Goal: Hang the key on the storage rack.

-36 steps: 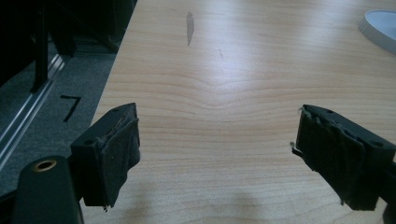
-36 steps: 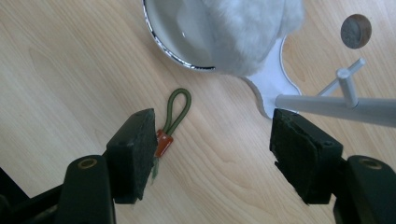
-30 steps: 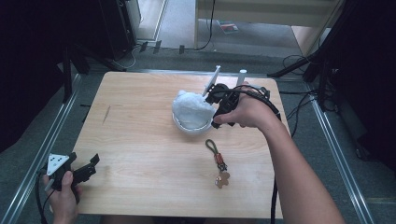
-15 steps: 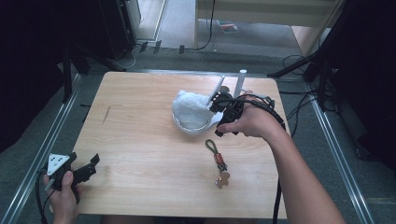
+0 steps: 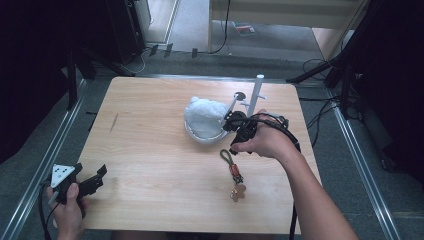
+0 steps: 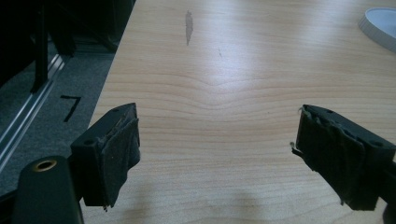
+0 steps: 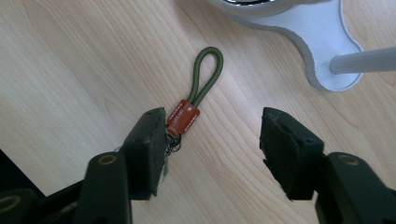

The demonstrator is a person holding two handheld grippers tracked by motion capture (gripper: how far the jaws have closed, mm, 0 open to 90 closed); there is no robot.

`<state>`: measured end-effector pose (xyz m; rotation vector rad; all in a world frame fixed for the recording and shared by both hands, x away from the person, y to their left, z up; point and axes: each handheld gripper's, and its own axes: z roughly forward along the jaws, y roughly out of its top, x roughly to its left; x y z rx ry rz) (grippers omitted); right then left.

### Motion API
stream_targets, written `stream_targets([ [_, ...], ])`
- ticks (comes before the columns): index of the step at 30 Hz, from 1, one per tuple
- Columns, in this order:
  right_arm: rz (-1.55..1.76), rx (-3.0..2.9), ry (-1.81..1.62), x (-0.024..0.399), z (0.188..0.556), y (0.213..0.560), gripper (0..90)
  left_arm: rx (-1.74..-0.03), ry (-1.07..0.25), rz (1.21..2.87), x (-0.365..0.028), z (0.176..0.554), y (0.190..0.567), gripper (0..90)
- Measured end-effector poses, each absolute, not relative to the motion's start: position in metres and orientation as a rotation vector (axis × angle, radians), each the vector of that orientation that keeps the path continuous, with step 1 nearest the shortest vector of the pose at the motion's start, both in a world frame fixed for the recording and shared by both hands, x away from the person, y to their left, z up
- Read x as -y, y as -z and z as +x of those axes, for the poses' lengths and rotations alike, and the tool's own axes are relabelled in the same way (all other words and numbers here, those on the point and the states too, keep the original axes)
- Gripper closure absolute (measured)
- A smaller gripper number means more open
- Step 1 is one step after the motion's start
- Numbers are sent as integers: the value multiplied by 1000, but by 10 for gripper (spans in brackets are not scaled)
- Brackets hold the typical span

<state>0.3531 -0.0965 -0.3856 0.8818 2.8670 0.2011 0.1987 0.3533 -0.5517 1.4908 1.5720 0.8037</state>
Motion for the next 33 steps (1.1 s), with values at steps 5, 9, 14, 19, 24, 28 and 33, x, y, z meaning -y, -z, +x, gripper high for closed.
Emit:
stream_targets([
  [5,915,-2866,-204,97,355,399,501,-1571,-804,1491,-353,199,552,139],
  [9,938,-2843,-168,97,358,413,548,-1572,-805,1491,-353,199,552,139],
  [14,960,-2848,-166,96,362,428,606,-1571,-805,1489,-353,199,552,139],
  [19,986,-2850,-148,95,365,439,631,-1571,-805,1490,-353,199,552,139],
  [24,1011,-2860,-138,95,365,452,625,-1571,-804,1488,-353,199,552,140],
  [28,1042,-2862,-144,95,365,460,619,-1571,-804,1492,-353,199,552,140],
  [33,1086,-2874,-136,93,363,472,604,-1571,-805,1493,-353,199,552,140],
])
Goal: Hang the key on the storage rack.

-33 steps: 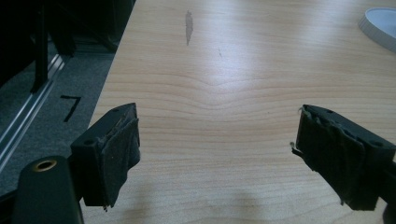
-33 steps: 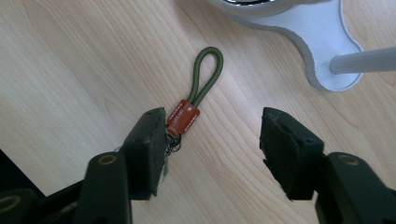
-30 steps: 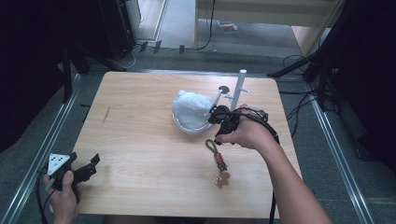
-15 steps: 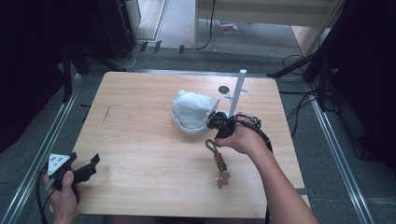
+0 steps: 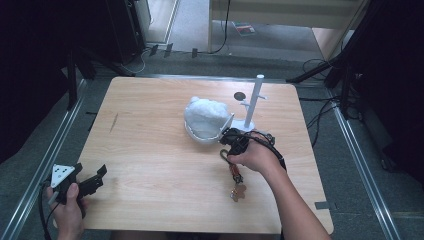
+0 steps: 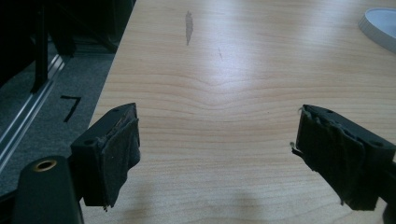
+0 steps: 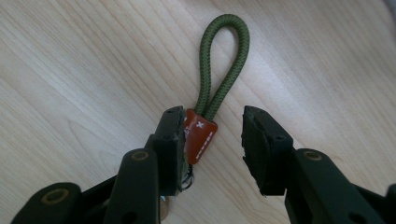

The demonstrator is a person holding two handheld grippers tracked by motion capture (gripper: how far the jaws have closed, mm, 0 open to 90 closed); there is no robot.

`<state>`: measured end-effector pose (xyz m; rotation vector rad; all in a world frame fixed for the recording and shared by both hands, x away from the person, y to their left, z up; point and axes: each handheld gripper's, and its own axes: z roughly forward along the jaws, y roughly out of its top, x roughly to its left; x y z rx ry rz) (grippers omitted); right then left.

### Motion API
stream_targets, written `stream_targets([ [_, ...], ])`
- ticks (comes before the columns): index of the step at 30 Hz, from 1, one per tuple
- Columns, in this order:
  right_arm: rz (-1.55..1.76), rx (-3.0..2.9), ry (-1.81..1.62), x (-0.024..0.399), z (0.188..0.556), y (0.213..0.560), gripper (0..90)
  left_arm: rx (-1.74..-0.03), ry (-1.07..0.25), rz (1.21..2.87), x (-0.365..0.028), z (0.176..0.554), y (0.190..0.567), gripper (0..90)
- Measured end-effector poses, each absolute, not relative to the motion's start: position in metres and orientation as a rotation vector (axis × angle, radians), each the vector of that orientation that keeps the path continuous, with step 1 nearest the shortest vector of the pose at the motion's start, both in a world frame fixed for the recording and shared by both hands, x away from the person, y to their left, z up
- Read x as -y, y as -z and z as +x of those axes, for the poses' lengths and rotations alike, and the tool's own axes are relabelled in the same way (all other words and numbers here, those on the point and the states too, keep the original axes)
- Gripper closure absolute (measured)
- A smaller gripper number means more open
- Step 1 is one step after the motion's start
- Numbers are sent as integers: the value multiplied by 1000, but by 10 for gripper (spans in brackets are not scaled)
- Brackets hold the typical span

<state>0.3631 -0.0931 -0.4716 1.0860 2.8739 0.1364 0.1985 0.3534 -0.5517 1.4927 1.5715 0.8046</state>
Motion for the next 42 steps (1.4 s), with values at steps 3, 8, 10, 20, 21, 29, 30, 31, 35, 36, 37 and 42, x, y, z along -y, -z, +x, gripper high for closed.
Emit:
stream_targets([
  [3,1106,-2874,-133,93,363,478,592,-1571,-807,1491,-353,199,552,140],
  [8,1128,-2884,-123,94,365,485,592,-1572,-805,1493,-353,199,552,140],
  [10,1142,-2881,-136,94,366,486,594,-1572,-805,1492,-353,199,552,140],
  [20,1173,-2880,-96,91,373,497,604,-1570,-803,1492,-354,199,552,140],
  [21,1173,-2881,-97,90,373,498,604,-1570,-803,1492,-354,199,552,140],
  [29,1155,-2878,-66,82,372,506,681,-1570,-805,1490,-353,199,552,140],
  [30,1147,-2880,-69,82,373,506,708,-1570,-804,1490,-354,199,552,139],
  [31,1172,-2875,-69,82,372,506,744,-1569,-804,1490,-354,199,552,139],
  [35,1141,-2885,-72,84,372,505,800,-1570,-802,1489,-354,199,552,140],
  [36,1153,-2887,-59,83,371,505,806,-1571,-802,1488,-354,199,552,140],
  [37,1133,-2894,-63,84,371,505,810,-1570,-803,1489,-354,199,552,139],
  [42,1101,-2906,-73,87,369,503,826,-1570,-804,1489,-354,199,552,140],
])
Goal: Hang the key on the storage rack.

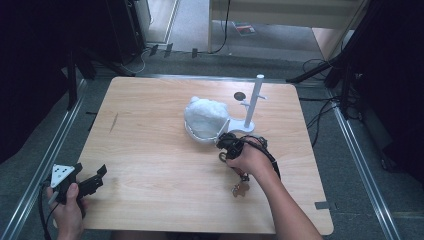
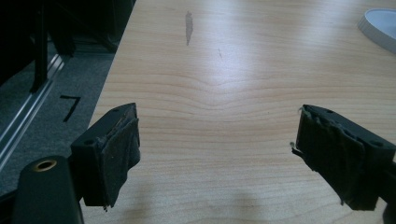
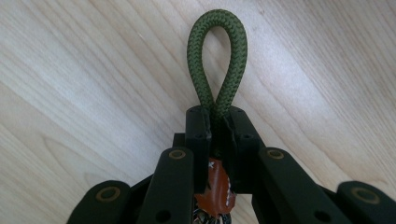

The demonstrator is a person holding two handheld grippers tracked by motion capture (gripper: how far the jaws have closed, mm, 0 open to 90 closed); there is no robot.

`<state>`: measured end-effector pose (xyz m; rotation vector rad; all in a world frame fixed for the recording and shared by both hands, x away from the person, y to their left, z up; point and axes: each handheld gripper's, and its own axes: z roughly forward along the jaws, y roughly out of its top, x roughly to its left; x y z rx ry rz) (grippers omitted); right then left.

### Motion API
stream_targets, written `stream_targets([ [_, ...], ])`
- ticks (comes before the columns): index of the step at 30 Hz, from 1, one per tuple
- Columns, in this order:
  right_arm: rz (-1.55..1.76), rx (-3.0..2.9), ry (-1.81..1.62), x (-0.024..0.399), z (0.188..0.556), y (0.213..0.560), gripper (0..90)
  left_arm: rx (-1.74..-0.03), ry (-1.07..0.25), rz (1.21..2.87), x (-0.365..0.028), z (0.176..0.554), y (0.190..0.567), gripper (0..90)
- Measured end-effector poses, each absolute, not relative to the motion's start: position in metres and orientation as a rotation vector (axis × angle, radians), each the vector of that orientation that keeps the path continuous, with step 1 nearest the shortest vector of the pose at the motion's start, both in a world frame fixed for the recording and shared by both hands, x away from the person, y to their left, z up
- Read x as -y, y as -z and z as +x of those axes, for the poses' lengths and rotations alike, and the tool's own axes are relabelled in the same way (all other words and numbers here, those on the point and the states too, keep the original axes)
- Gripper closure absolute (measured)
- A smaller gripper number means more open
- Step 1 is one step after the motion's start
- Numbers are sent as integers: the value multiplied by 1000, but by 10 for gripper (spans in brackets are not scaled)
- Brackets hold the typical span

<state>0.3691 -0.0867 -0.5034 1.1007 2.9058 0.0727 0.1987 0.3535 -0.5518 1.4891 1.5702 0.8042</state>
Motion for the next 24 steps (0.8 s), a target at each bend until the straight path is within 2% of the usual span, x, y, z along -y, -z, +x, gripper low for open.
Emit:
stream_targets([
  [24,1152,-2861,-138,115,366,427,861,-1571,-807,1489,-353,199,552,140],
])
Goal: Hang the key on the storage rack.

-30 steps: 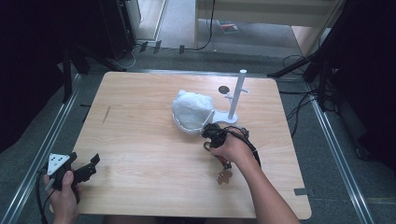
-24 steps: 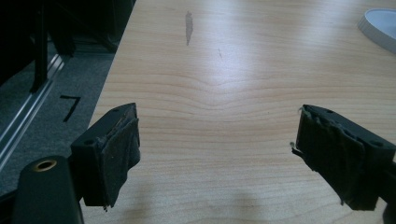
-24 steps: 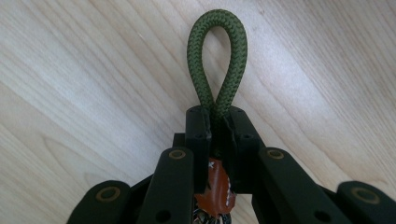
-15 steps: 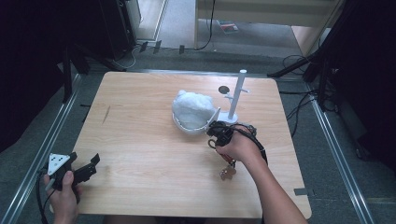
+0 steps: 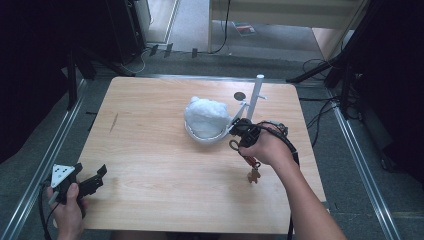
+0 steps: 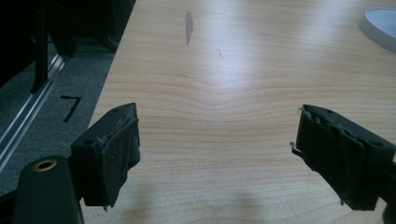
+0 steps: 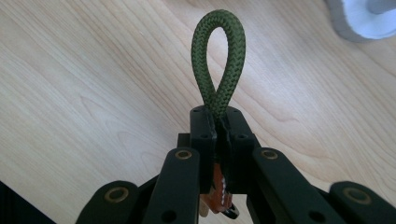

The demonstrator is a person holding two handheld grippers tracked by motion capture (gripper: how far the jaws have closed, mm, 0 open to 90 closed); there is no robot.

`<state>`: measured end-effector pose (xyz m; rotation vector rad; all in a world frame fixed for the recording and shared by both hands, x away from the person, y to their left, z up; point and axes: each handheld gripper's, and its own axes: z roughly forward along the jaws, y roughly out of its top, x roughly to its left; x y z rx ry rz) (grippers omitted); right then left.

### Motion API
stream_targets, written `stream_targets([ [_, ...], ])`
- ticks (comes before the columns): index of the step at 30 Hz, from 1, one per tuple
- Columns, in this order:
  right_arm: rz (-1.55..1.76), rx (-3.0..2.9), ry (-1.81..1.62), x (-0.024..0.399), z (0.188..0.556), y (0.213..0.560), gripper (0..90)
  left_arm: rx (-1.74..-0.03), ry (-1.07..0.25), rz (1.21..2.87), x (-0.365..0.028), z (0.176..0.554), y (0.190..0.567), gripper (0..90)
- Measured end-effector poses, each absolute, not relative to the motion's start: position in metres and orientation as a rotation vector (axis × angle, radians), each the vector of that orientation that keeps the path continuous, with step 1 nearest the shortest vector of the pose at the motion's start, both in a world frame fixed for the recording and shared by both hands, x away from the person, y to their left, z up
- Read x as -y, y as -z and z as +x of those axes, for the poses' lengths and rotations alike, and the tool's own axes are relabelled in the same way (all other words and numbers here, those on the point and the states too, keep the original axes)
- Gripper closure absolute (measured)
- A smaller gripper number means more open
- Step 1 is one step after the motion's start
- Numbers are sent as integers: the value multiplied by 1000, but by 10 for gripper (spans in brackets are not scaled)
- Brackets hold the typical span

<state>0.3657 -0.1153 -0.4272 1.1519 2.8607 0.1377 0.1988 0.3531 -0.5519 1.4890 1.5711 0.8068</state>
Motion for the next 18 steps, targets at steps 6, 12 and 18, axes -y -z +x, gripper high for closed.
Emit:
stream_targets([
  [6,1162,-2835,-151,123,367,408,861,-1571,-807,1490,-353,199,552,140],
  [12,1178,-2801,-190,132,369,384,862,-1572,-807,1490,-353,199,552,140],
  [18,1172,-2778,-223,138,372,364,862,-1570,-808,1489,-353,199,552,140],
])
